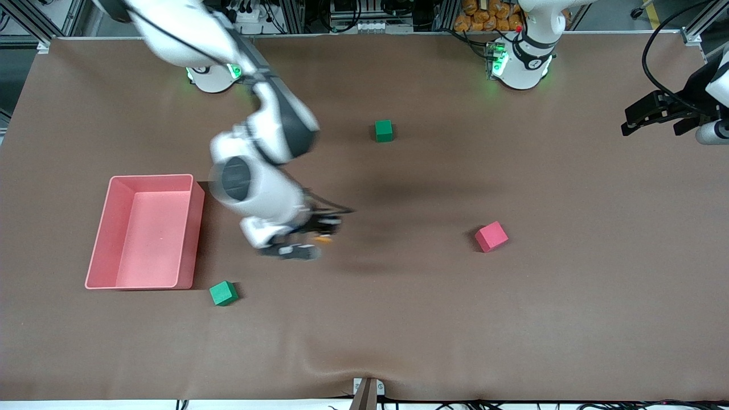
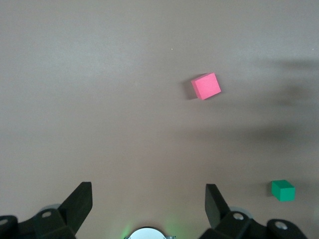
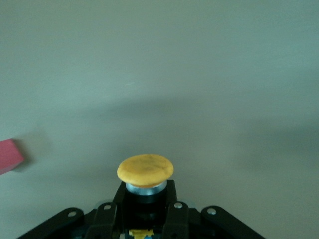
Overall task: Place and upright button with both arms
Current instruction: 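Lift the button out of the tray and carry it to mid-table, then set the button down with the right gripper while the left gripper approaches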
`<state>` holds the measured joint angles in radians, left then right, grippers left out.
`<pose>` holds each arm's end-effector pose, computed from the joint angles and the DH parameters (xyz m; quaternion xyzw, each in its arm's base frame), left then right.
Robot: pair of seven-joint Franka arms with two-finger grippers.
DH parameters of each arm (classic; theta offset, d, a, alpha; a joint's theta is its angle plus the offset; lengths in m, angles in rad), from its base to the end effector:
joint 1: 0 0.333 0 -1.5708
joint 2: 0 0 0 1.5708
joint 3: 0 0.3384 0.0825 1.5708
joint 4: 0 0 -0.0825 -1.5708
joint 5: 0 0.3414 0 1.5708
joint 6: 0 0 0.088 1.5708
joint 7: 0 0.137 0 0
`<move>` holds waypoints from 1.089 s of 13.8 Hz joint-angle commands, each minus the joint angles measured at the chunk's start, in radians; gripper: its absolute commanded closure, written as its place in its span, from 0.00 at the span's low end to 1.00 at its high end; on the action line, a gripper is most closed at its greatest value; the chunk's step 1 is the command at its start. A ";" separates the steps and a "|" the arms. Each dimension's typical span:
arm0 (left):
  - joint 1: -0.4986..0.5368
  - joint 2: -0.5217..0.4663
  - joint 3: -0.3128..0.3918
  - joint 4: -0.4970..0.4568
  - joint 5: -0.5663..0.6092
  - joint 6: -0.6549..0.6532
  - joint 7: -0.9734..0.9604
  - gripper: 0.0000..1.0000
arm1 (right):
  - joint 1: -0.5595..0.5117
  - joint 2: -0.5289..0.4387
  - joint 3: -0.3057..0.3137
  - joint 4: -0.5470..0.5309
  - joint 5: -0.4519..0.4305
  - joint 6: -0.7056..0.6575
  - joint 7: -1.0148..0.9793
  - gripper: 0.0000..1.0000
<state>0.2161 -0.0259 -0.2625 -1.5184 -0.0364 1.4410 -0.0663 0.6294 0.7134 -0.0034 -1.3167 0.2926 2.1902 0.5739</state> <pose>0.4878 -0.0300 0.6406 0.9995 0.0082 -0.0270 0.0132 0.5861 0.4460 0.3385 -0.9879 0.0487 0.0047 0.1470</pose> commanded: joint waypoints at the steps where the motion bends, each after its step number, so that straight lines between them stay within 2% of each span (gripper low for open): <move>1: 0.011 -0.019 0.000 -0.003 -0.016 -0.013 0.023 0.00 | 0.093 0.151 -0.006 0.083 0.019 0.126 0.004 1.00; 5: 0.011 -0.008 -0.001 -0.006 -0.017 -0.010 0.023 0.00 | 0.139 0.233 -0.009 0.109 -0.073 0.134 -0.002 1.00; 8: 0.003 0.003 -0.003 -0.005 -0.020 0.004 0.023 0.00 | 0.154 0.265 -0.009 0.109 -0.093 0.135 0.000 1.00; 9: 0.002 0.010 -0.007 -0.006 -0.020 0.010 0.022 0.00 | 0.156 0.268 -0.009 0.109 -0.095 0.135 0.001 0.93; 10: -0.001 0.020 -0.011 -0.006 -0.020 0.018 0.022 0.00 | 0.159 0.268 -0.009 0.109 -0.098 0.137 0.001 0.01; 15: -0.003 0.078 -0.066 -0.006 -0.020 0.073 0.020 0.00 | 0.150 0.245 -0.009 0.140 -0.101 0.090 0.004 0.00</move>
<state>0.2083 0.0343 -0.3046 -1.5256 -0.0370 1.4907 -0.0636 0.7901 0.9587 -0.0117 -1.2305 0.2065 2.3354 0.5762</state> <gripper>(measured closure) 0.000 0.233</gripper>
